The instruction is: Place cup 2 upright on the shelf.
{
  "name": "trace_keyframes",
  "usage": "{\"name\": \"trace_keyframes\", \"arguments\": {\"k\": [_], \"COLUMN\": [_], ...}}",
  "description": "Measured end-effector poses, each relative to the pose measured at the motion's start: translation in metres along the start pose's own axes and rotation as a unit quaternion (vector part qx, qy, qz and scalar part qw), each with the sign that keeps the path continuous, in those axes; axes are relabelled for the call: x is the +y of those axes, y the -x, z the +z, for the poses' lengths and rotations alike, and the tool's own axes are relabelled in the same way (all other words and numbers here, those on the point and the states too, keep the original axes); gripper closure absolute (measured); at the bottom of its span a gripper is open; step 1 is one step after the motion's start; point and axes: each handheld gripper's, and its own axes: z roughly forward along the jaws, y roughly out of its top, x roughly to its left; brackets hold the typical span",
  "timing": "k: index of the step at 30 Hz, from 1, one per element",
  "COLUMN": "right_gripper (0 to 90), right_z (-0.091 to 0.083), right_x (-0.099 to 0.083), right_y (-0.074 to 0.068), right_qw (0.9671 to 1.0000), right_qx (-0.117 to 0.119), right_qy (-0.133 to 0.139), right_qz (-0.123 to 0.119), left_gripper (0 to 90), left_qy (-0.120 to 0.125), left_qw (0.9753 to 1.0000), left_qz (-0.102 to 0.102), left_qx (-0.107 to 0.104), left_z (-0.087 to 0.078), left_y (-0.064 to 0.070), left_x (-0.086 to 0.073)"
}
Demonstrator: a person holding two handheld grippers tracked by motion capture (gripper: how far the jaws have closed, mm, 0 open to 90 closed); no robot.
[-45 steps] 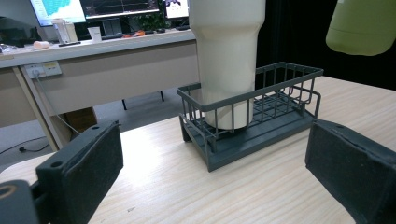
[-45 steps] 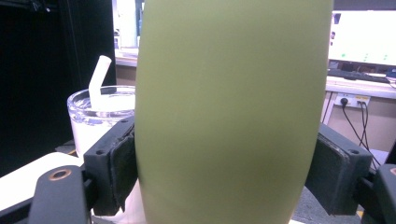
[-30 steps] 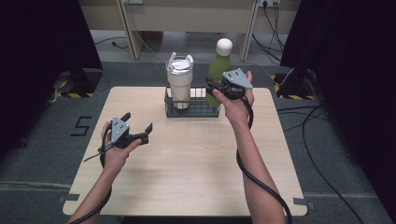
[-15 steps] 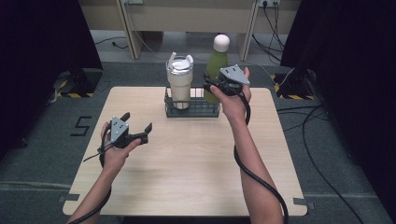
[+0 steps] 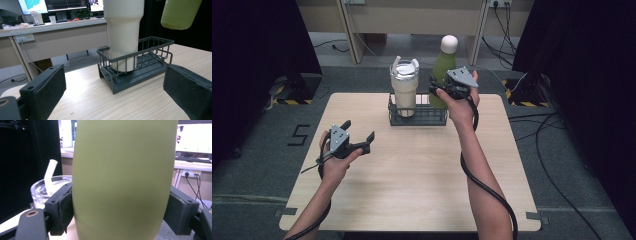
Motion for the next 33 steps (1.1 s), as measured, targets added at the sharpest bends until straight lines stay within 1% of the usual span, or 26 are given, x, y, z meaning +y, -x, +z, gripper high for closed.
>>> {"name": "trace_keyframes", "arguments": {"k": [9,18,26,33], "right_gripper": [21.2,21.2,21.2,21.2], "right_z": [0.009,0.018,0.026,0.034], "right_x": [-0.001,-0.006,-0.007,-0.008], "right_y": [0.004,0.005,0.006,0.005], "right_qw": [0.9999,0.9998,0.9997,0.9994], "right_qx": [-0.007,-0.012,-0.014,-0.015], "right_qy": [-0.005,-0.014,-0.020,-0.025], "right_qz": [0.006,0.010,0.010,0.016], "left_gripper": [3.6,3.6,3.7,3.8], "left_qy": [0.001,0.003,0.002,0.002], "left_qw": [1.0000,1.0000,1.0000,1.0000], "left_qz": [0.001,-0.001,0.001,0.001], "left_qx": [0.000,0.003,0.006,0.007], "left_z": [0.000,-0.001,-0.002,-0.002], "left_y": [-0.001,-0.003,-0.004,-0.006], "left_x": [0.001,0.001,0.001,0.001]}}
